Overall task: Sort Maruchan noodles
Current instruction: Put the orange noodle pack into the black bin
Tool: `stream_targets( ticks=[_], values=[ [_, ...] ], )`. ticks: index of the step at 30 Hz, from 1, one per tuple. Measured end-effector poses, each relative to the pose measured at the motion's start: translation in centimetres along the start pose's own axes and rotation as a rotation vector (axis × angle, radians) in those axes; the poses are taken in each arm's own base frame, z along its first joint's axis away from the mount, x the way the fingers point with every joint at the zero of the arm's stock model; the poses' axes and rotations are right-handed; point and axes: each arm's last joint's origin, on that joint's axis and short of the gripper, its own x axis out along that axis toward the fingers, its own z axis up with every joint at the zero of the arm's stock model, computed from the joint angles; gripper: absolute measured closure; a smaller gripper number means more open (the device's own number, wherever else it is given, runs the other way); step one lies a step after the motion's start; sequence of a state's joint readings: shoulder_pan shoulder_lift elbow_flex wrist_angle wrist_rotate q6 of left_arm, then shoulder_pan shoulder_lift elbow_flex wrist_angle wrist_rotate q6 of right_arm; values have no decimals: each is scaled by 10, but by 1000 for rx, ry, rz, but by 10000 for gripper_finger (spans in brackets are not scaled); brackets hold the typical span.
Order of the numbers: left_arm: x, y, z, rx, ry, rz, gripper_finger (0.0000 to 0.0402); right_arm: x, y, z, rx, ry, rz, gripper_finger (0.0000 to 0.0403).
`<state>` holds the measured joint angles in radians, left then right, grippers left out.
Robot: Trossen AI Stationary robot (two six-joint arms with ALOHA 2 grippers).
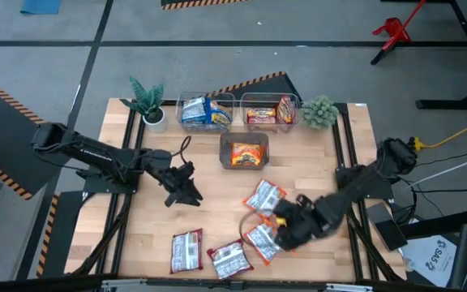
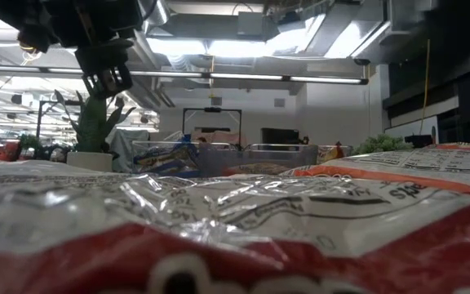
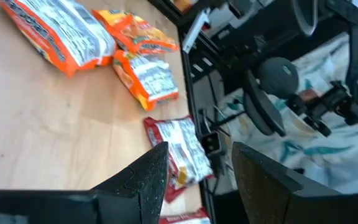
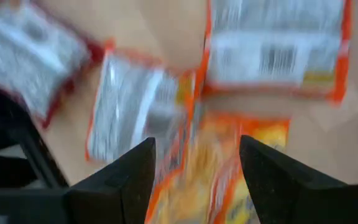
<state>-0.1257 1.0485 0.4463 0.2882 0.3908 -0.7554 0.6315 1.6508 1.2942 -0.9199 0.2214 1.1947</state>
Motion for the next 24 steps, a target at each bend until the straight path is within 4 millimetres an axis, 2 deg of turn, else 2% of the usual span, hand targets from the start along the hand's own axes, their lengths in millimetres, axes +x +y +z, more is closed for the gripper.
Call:
stream_targets(
  ticks=[7, 14, 16, 24],
  values=[
    [4, -4, -5, 15, -67, 86, 230, -4, 16, -45, -109, -15, 8, 187],
    [5, -6, -7, 1, -138, 167, 230, 18, 28, -78, -234, 88, -17, 187],
    [5, -6, -7, 2, -153, 183, 230, 25, 30, -84, -252, 90, -41, 187],
    [5, -6, -7, 1, -172, 204, 230, 48, 38, -88, -336, 62, -50, 187]
  ],
)
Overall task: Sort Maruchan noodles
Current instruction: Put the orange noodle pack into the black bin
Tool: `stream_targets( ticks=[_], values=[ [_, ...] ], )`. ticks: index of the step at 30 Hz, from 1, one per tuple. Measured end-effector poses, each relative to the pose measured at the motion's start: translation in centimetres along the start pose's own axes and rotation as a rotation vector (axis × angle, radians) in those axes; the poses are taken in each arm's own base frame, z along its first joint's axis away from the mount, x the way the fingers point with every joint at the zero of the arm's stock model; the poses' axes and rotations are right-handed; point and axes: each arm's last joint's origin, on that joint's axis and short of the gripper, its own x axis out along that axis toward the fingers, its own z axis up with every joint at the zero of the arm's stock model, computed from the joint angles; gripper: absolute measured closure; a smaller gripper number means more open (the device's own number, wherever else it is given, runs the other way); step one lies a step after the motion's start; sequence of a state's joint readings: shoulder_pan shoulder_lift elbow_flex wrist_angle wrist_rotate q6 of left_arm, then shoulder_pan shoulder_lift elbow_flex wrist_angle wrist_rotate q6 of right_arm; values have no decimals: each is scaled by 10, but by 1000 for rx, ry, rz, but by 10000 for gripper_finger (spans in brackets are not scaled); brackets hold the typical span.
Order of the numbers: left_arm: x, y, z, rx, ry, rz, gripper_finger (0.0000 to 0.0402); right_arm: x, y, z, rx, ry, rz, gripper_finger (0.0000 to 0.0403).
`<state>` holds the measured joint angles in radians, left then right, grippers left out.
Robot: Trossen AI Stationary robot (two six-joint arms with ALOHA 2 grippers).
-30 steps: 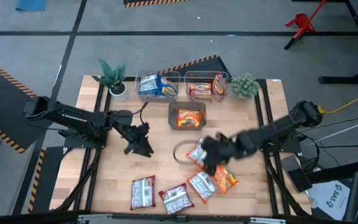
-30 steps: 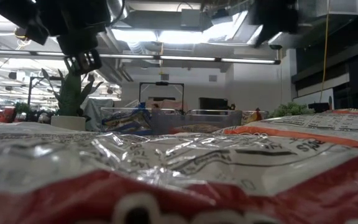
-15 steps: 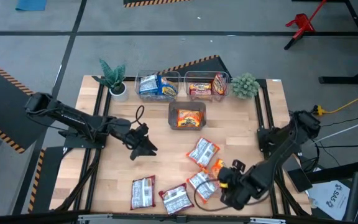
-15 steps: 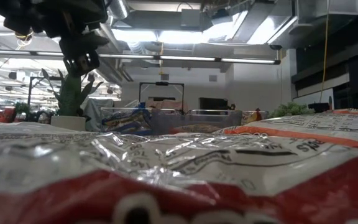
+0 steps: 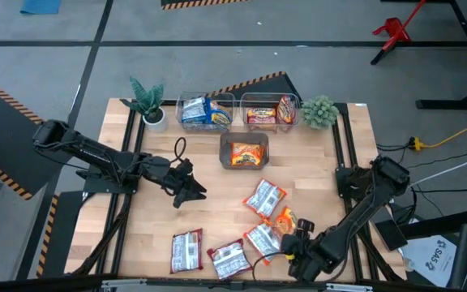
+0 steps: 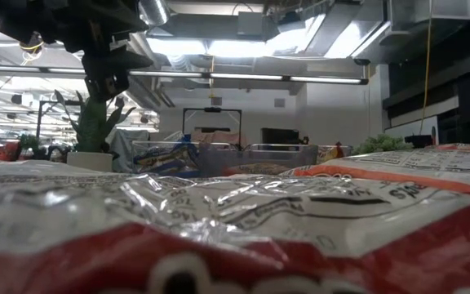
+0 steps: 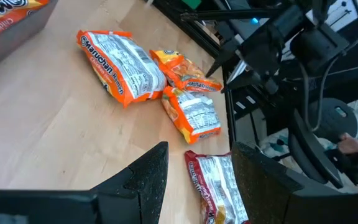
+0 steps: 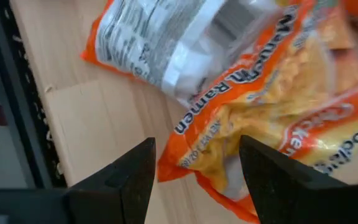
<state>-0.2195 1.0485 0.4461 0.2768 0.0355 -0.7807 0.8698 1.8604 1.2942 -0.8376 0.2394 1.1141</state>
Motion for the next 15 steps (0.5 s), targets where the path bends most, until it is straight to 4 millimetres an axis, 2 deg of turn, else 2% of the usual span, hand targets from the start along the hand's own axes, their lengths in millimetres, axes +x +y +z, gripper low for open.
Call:
stream_targets(
  ticks=[6, 15],
  values=[
    [0, 1, -1, -2, 6, 6, 230, 24, 0, -6, -45, 42, -93, 187],
    [0, 1, -1, -2, 7, 6, 230, 46, -22, 7, -15, 113, -280, 197]
  ],
)
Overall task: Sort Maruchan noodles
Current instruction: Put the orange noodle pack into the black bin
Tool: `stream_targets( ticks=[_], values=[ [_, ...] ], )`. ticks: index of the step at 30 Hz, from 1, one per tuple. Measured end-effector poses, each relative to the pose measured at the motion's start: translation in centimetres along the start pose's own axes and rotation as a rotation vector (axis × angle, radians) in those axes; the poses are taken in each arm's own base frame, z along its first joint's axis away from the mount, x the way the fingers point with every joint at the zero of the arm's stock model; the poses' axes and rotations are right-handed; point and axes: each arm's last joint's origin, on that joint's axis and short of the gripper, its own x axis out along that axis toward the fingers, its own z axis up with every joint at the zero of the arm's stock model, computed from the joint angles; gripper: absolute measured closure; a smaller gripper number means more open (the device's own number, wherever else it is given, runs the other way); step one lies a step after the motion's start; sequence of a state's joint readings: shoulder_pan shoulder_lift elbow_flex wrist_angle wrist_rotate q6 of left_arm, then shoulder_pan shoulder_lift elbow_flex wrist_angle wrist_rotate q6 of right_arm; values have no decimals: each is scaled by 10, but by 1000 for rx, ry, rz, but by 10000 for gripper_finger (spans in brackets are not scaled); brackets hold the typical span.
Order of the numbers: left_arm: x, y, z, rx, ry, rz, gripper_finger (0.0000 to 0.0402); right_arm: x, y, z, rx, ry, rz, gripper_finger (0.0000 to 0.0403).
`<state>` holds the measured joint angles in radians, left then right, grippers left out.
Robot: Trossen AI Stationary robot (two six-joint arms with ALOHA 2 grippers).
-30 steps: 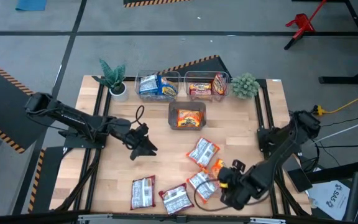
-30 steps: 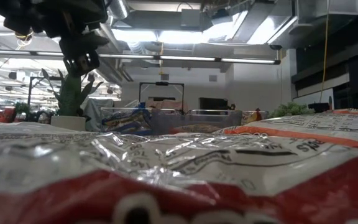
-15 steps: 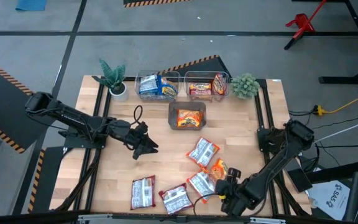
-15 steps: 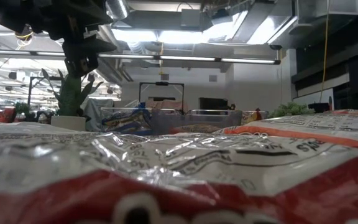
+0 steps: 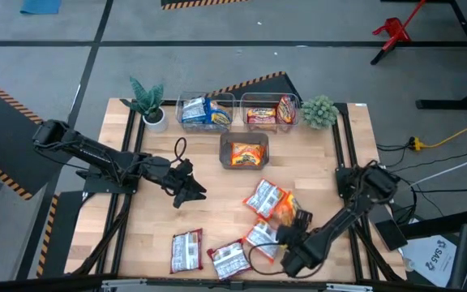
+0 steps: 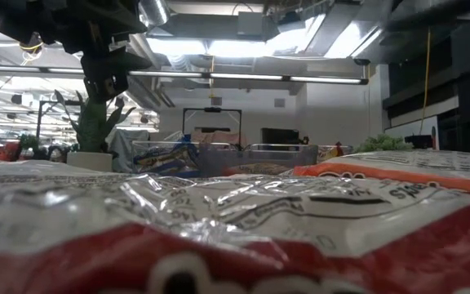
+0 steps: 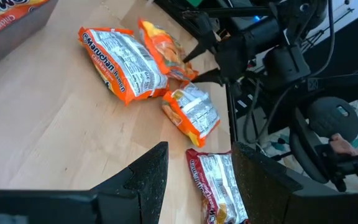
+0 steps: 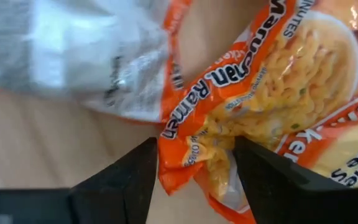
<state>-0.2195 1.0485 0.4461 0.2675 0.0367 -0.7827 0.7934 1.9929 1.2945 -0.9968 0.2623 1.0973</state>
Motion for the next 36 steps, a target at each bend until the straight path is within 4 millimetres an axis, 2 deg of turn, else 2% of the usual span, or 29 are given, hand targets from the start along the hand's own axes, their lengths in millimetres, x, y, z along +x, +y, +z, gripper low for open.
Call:
stream_targets(
  ticks=[3, 8, 9, 13, 18, 22, 25, 29, 36],
  values=[
    [0, 0, 0, 0, 2, 2, 230, 3, -4, 6, 20, 14, -13, 240],
    [0, 0, 0, 4, 5, 4, 230, 5, -9, 15, 85, 71, 11, 375],
    [0, 0, 0, 4, 5, 4, 230, 5, -10, 16, 92, 80, 20, 388],
    [0, 1, 0, 5, 4, 5, 230, -8, -8, 22, 125, 64, 56, 397],
    [0, 1, 0, 7, 2, 7, 230, -53, -13, 34, 137, 6, 88, 401],
    [0, 1, 0, 10, -19, 31, 230, -88, -27, 43, 165, -39, 63, 402],
    [0, 2, 1, 34, -32, 45, 230, -105, -41, 54, 178, -56, 17, 402],
    [0, 3, 2, 56, -35, 50, 230, -118, -61, 79, 149, -100, -22, 403],
    [-1, 9, 7, 43, -28, 44, 230, -120, -108, 133, 84, -148, -60, 403]
  ],
)
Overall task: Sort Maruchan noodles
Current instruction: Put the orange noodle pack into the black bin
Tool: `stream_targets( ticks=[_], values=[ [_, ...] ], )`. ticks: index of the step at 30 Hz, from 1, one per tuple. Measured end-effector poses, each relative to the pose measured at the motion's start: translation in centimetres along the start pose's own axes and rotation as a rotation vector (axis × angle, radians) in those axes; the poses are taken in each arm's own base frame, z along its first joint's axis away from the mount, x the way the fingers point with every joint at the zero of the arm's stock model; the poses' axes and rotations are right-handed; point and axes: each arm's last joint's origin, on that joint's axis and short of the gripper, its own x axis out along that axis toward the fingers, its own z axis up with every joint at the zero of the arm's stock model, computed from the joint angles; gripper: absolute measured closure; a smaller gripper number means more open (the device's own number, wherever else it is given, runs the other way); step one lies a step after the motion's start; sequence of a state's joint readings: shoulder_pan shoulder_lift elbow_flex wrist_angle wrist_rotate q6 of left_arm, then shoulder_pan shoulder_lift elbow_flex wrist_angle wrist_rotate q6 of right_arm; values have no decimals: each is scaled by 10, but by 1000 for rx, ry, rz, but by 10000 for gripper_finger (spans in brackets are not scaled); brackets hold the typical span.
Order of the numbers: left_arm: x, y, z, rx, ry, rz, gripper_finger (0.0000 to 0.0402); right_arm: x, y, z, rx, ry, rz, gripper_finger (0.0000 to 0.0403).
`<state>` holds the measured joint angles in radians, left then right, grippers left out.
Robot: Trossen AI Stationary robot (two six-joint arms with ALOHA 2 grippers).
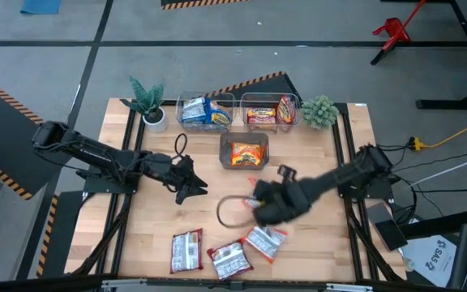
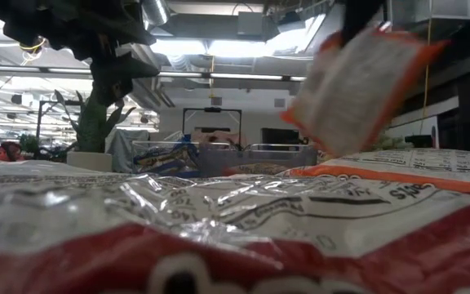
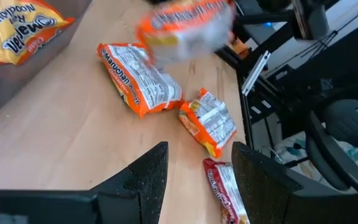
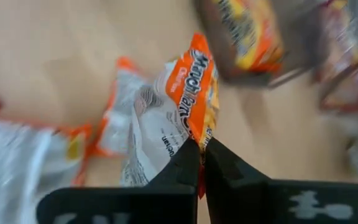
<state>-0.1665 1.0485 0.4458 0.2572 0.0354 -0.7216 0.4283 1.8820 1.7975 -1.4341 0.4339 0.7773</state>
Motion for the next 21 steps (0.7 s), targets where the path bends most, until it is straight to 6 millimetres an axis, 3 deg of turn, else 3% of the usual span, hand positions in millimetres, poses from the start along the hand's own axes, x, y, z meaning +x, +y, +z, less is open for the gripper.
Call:
stream_targets(
  ticks=[6, 11, 21],
  values=[
    [-1, 8, 2, -18, 50, -5, 230, 14, -51, 43, -52, -1, -47, 403],
    [-2, 15, 6, -43, 80, -18, 230, 28, -94, 66, -56, 33, -84, 403],
    [-4, 29, 17, -74, 29, 34, 230, 48, -139, 105, -307, -123, -60, 403]
  ],
)
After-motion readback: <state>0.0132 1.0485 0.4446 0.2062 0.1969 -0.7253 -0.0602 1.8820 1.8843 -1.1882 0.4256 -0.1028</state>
